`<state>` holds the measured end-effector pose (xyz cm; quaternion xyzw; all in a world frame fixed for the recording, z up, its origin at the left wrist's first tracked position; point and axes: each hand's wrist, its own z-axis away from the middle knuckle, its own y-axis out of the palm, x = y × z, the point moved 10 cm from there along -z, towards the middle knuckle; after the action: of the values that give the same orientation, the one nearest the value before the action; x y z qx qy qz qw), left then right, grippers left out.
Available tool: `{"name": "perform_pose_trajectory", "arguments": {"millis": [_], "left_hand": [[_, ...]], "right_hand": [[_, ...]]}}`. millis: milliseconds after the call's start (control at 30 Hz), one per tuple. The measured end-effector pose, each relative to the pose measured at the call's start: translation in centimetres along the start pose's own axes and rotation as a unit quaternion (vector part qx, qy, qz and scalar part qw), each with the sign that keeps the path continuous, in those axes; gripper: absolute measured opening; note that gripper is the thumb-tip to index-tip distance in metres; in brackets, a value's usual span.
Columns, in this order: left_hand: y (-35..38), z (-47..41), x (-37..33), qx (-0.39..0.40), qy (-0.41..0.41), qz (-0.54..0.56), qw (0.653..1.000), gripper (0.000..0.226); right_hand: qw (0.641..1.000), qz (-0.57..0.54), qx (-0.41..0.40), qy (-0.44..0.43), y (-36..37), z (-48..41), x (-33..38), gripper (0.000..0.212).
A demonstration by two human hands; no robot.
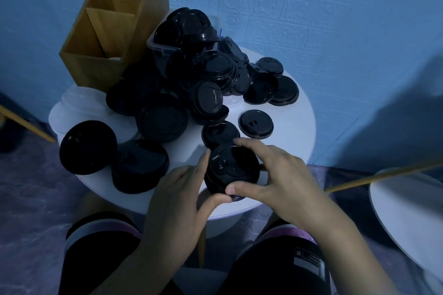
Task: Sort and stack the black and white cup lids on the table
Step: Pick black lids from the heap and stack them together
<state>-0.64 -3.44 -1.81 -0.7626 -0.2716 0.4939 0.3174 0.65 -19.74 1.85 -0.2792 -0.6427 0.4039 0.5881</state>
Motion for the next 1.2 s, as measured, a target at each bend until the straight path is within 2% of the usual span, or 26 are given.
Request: {"name": "perform_pose_trajectory", "arguments": {"millis": [233,400,500,667,800,900,1133,1200], "left_hand": [[-0.2,0.3,-0.7,0.004,0.033,-0.030,0.999,0.084],[-1.2,1.3,0.2,0.011,0.015,0.002,1.000,0.072],[-3.0,2.0,0.3,-0.030,0.015,-0.007,0.999,0.059],[-7.3,3.5,1.0,-0.153,0.074,-0.039,0.985,0.028],[-9.7,3.8,5.0,-0.207,0.019,-0.076,0.975,0.036],[-9.5,3.6,7.0,-0.194,-0.005,-0.093,0.977,0.045],[-7.3,2.8,6.3,-0.160,0.036,-0.067,0.984,0.033],[-6.7,2.4,6.3,-0.141,0.029,-0.065,0.987,0.036]], "right_hand": [[0.992,-0.128,-0.023,0.006,1.1,1.0,-2.1,0.084],[0.986,-0.156,-0.055,-0.012,1.5,1.3,-1.4,0.079],[0.987,-0.147,-0.055,-0.020,1.9,0.7,-0.5,0.080],[0.986,-0.154,-0.056,-0.025,2.2,0.1,0.4,0.082],[0.986,-0.156,-0.051,-0.025,2.4,0.1,0.8,0.082],[0.987,-0.155,-0.042,-0.029,2.5,0.2,1.0,0.081],[0.987,-0.155,-0.035,-0.028,2.5,0.6,1.1,0.079],[0.987,-0.156,-0.038,-0.028,2.4,0.7,1.0,0.078]]}}
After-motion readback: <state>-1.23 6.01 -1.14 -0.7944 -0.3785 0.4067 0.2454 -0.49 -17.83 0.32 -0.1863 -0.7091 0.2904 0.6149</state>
